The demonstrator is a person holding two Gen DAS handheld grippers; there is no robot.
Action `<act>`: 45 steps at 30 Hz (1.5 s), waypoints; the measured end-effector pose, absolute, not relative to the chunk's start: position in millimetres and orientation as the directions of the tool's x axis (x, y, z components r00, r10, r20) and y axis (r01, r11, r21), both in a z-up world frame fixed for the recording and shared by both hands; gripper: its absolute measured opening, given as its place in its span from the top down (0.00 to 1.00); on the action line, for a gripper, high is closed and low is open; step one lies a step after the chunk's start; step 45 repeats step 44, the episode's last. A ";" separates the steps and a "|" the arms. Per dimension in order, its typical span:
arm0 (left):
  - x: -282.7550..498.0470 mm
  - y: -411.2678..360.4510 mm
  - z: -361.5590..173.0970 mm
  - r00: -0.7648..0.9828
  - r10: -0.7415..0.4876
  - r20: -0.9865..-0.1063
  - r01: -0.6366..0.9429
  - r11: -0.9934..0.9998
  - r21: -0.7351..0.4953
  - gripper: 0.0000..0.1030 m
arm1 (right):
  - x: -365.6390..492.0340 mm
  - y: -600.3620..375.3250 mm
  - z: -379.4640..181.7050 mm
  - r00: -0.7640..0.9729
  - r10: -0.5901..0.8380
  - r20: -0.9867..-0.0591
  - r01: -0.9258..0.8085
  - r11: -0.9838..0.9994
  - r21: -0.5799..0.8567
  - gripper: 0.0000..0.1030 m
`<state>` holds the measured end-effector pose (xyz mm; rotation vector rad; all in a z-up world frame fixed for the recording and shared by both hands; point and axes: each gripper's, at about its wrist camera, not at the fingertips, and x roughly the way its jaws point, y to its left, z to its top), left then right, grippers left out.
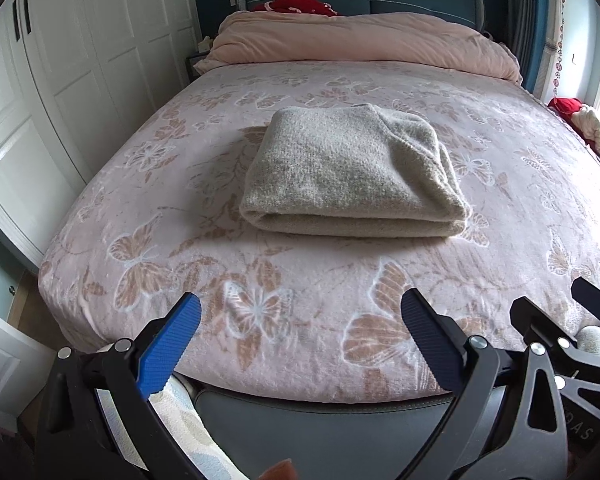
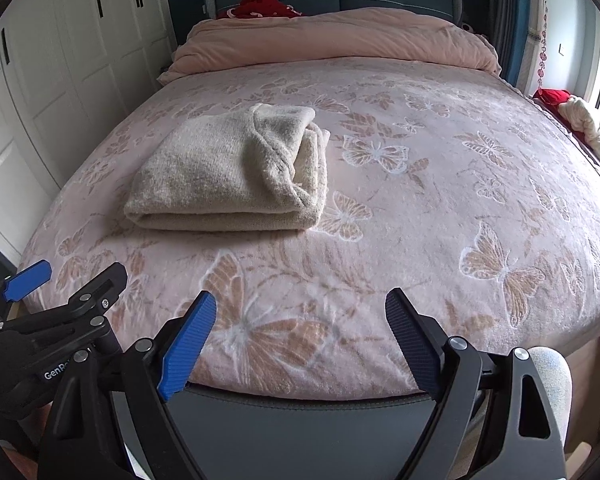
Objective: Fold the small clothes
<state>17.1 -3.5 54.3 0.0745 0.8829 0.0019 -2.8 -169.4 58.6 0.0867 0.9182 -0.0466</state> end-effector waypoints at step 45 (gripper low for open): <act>17.5 -1.5 49.7 0.631 0.099 -0.769 -0.012 0.993 0.118 0.06 | -3.0 -157.4 50.1 0.584 -0.002 -0.812 0.099 0.993 0.068 0.18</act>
